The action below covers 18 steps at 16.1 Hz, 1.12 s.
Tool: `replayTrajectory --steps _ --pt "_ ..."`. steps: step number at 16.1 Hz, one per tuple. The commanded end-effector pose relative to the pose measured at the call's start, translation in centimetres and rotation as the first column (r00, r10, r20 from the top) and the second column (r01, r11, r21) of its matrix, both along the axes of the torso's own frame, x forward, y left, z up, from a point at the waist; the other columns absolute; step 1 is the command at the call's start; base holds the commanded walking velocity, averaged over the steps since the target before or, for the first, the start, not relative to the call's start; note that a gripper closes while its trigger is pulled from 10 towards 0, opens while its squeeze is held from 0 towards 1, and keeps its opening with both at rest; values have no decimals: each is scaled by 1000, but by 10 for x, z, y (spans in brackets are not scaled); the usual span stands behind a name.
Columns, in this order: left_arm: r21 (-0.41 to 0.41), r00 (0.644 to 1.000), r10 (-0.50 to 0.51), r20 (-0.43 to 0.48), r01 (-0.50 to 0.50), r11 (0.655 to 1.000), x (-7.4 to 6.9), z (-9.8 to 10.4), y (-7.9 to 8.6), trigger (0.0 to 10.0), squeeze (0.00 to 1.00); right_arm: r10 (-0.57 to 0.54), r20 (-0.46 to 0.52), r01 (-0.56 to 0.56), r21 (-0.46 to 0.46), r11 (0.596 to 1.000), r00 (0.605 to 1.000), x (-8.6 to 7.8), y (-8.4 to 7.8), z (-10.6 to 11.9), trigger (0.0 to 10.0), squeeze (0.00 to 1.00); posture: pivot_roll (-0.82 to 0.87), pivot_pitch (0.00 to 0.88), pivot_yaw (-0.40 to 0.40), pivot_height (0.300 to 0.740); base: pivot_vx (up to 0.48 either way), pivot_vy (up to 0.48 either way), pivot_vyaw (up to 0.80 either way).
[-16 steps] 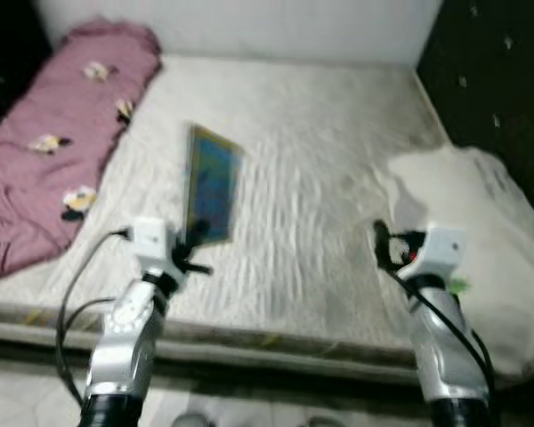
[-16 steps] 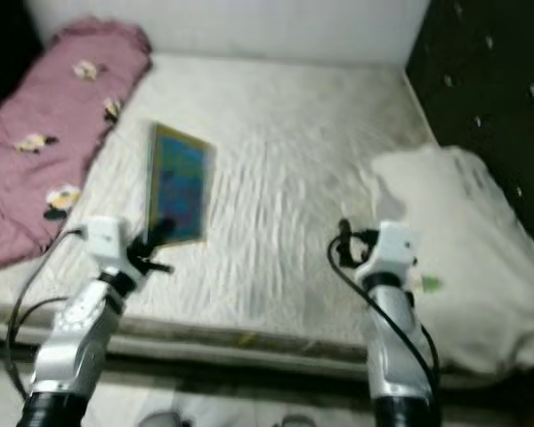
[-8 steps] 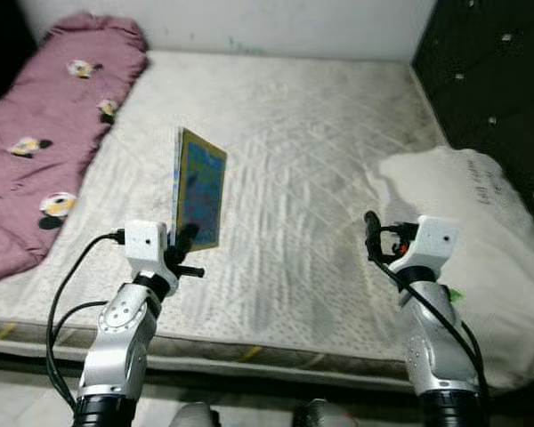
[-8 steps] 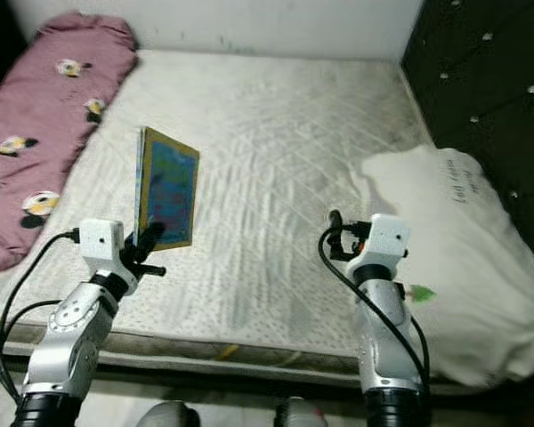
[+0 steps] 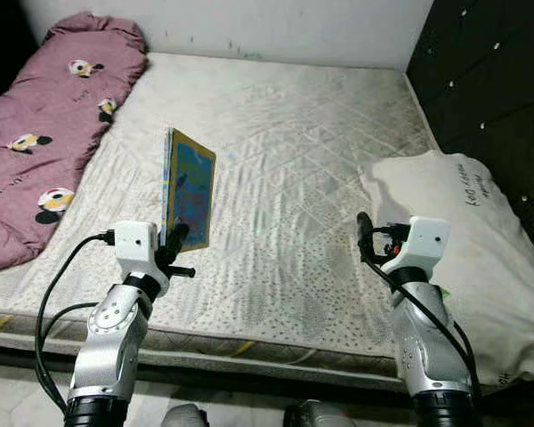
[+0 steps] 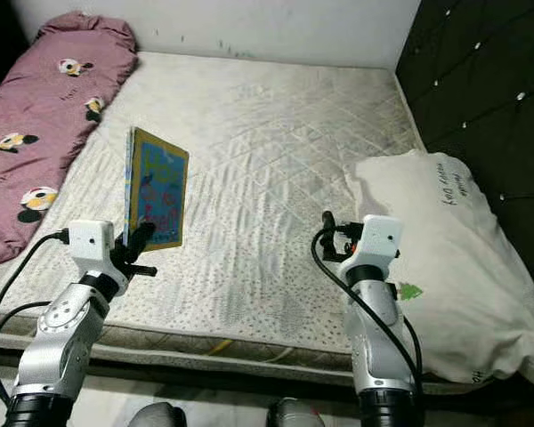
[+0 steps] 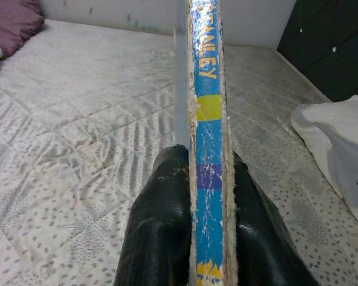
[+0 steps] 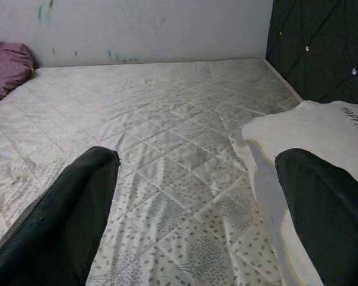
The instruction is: Clean up the room
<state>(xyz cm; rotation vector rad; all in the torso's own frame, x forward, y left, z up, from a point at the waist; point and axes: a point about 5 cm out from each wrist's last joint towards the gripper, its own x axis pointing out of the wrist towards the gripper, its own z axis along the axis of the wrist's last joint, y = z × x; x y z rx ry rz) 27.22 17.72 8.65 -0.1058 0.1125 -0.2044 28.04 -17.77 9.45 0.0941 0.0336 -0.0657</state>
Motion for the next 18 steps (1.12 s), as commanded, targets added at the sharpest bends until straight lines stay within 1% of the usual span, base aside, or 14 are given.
replayTrajectory --steps 1,8,11,15,16,17,18 --pt "0 999 -13 51 13 1000 2 11 -3 10000 0 -1 10 1 -1 1000 1000 0 -1 2 10000 0 10 78 -15 740 0 -315 0" --pt "-11 999 -11 53 12 1000 3 12 -4 10000 0 3 8 -3 -3 1000 1000 1 -1 2 10000 0 10 77 -16 740 0 -480 0" --pt "-11 999 -10 53 10 1000 3 12 -3 10000 0 4 7 -4 -4 1000 1000 1 -1 2 10000 0 10 77 -16 740 0 -319 0" --pt "-41 999 25 36 -23 999 2 9 0 10000 0 3 4 -3 -7 1000 1000 0 -1 1 10000 0 9 76 -17 740 0 0 0" --pt "-72 999 40 8 -40 997 1 6 1 10000 0 3 4 -3 -7 1000 1000 1 -2 1 10000 0 9 76 -17 740 0 0 0" --pt "-84 998 53 -14 -54 995 0 3 4 10000 0 4 7 -4 -5 1000 1000 1 -2 1 10000 0 10 77 -18 740 0 0 0" --pt "-78 998 55 -6 -55 995 0 3 4 10000 0 5 8 -5 -4 1000 1000 1 -2 1 10000 0 10 77 -18 740 0 0 0"
